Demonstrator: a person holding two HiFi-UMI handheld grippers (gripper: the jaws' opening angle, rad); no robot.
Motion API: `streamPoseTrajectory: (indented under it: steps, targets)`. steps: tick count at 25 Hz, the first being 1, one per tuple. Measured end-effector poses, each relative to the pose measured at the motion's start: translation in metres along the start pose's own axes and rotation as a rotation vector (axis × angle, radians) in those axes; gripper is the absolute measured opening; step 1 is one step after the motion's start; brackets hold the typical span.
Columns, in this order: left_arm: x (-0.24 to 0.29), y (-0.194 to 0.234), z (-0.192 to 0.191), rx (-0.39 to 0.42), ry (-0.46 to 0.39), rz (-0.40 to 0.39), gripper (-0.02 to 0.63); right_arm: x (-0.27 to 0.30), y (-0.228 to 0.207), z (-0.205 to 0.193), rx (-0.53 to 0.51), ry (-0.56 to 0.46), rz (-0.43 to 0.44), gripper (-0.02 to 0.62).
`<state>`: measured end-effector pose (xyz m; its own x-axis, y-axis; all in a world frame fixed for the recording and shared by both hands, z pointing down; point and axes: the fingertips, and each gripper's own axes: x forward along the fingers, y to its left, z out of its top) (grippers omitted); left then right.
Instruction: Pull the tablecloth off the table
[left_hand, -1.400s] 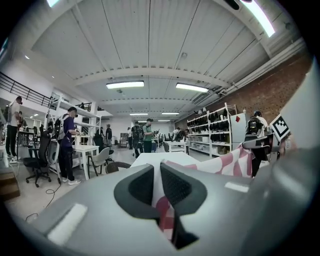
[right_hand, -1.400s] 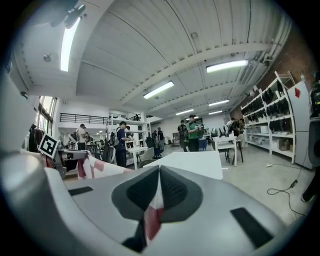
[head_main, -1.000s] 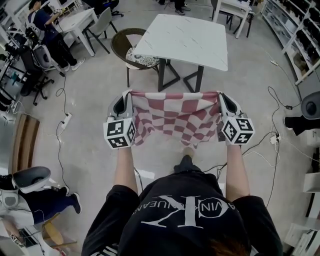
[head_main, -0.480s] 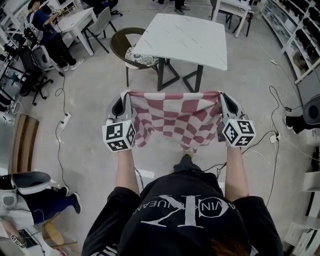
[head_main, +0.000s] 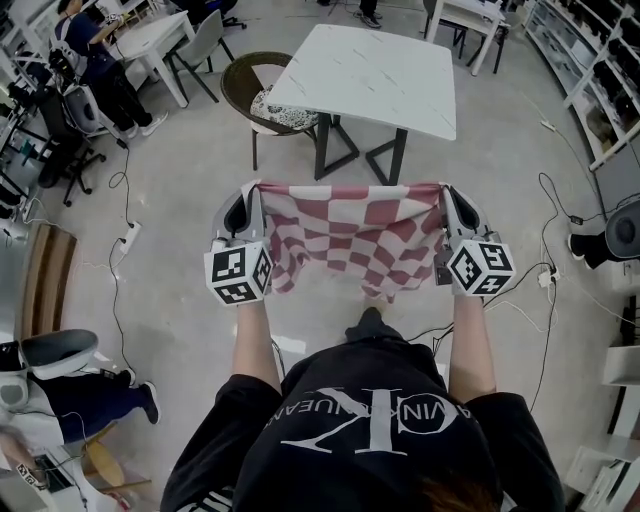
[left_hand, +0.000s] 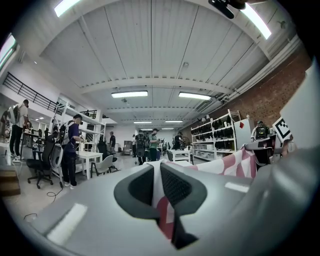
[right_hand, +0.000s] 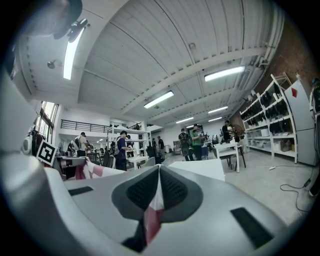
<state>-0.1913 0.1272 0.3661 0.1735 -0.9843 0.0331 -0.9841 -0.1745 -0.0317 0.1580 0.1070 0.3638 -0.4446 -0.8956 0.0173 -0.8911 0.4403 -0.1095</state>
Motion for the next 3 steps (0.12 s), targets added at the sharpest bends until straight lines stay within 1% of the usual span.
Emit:
streamPoseTrajectory:
  steps: [3]
  targets:
    - [-0.0024, 0.0016, 0.0049, -0.001, -0.013, 0.006, 0.021, -0.0001, 0.0027, 0.0058, 0.007, -0.014, 0.0, 0.012]
